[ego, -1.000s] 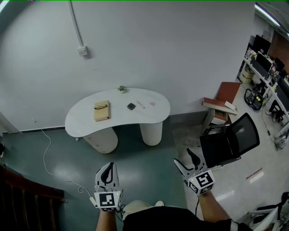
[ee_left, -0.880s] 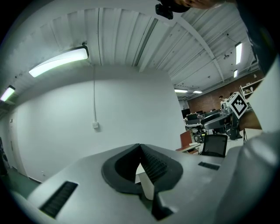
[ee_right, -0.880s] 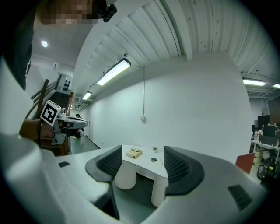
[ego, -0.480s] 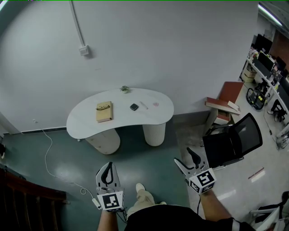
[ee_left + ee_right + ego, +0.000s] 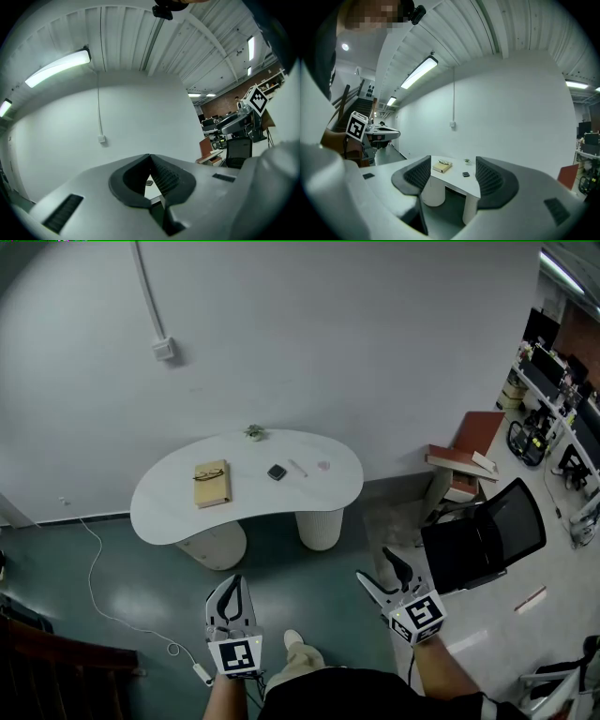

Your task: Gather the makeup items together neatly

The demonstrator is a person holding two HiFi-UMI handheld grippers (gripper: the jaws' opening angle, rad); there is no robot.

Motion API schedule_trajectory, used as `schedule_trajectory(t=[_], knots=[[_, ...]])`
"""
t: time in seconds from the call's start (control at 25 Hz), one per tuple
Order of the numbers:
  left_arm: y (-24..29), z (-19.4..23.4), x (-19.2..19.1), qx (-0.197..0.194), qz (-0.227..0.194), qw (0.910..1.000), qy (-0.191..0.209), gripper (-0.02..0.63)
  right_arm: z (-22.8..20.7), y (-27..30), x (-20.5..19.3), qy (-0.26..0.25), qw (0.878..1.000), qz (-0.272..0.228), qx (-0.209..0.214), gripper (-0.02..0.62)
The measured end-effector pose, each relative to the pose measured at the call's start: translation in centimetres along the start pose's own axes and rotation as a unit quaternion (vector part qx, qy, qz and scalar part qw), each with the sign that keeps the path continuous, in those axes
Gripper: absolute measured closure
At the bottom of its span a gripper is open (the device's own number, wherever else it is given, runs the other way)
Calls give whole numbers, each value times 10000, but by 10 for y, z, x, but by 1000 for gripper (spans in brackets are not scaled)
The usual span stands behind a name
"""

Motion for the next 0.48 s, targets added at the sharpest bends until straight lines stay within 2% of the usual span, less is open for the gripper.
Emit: schedule_trajectory(t=[0.16, 0.36, 0.48], knots=[[30, 11, -10, -86, 5, 10000, -15, 584, -12, 30, 5, -19, 10000, 25, 21, 310], [70, 25, -10, -255, 245, 9993, -91, 584, -26, 65, 14, -26, 10000, 48, -15, 310], [90, 32, -14, -379, 153, 9991, -58, 584, -32, 81, 20, -70, 10000, 46, -31, 310]])
Point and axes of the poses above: the fingertips, and each gripper's own axes: y forward along the fingers, z to its left, x out of its top, the point moved 6 cm from there along -y, backward along the fingers, and after that the axes turned 11 degrees about x, right-handed, at the moved point
